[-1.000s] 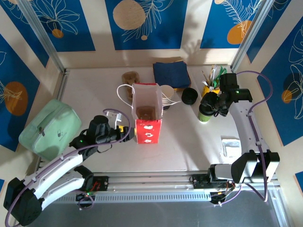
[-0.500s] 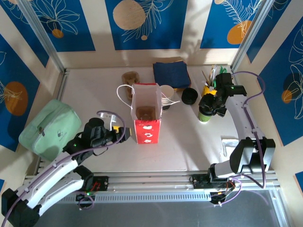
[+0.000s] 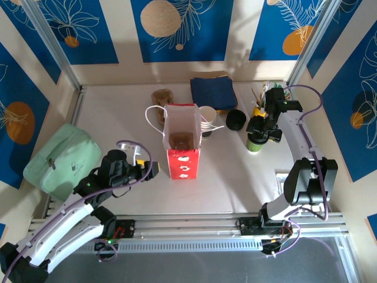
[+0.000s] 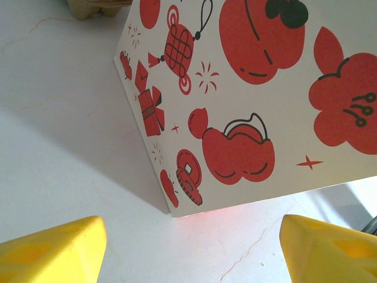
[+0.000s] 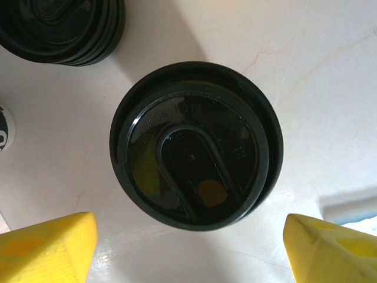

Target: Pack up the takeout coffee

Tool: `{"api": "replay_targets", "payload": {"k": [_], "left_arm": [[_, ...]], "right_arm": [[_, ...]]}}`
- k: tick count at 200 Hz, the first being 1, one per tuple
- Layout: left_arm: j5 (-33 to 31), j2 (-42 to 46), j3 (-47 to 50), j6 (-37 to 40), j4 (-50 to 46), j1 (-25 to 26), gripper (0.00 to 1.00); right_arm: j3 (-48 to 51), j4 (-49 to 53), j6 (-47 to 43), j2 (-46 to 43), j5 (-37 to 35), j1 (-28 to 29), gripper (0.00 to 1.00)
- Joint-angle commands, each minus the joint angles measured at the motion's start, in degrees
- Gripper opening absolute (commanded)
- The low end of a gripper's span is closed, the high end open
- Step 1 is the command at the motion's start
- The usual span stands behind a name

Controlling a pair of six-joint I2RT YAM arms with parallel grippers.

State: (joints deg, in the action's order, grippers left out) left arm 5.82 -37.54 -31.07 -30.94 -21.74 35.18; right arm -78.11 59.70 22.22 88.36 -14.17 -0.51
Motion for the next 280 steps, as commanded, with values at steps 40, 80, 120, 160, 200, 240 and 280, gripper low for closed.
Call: {"api": "replay_targets", "payload": {"k": [40,80,120,160,200,240,280], "left_arm": [[-0.9,0.4,-2.3,1.6,-0.9,0.5,0.77],[-0.8,0.1,-2.3,1.4,-0.7,0.5,0.77],[-1.2,0.1,-2.2,1.5,-1.0,0.4,0.77],[-1.2,0.3,-2.0,1.3,-1.3,0.4,0.78],[-1.1,0.2,-1.7,1.2,-1.5,0.5,0.78],[-1.1,0.4,-1.6,1.0,-1.6,0.5,0.78],[-0.9,0.4,-1.2,0.9,-1.3,0.5,0.78]], "right_arm": [[-2.7,1.1,-2.8,3.9,1.3,-0.6,0.83],[-3.5,1.3,-2.9,4.8,0.5,-1.2,0.82],[-4.1,1.5,-3.1,5.5,1.2,-1.5,0.81],[-4.5,2.1,-3.1,6.1,2.5,-1.5,0.81],[-4.9,2.7,-3.3,7.2,3.1,-1.5,0.81],[-5.6,3.3,-3.1,8.1,2.1,-1.5,0.8],[-7.0,4.3,-3.1,9.2,2.0,-1.6,0.78]]}}
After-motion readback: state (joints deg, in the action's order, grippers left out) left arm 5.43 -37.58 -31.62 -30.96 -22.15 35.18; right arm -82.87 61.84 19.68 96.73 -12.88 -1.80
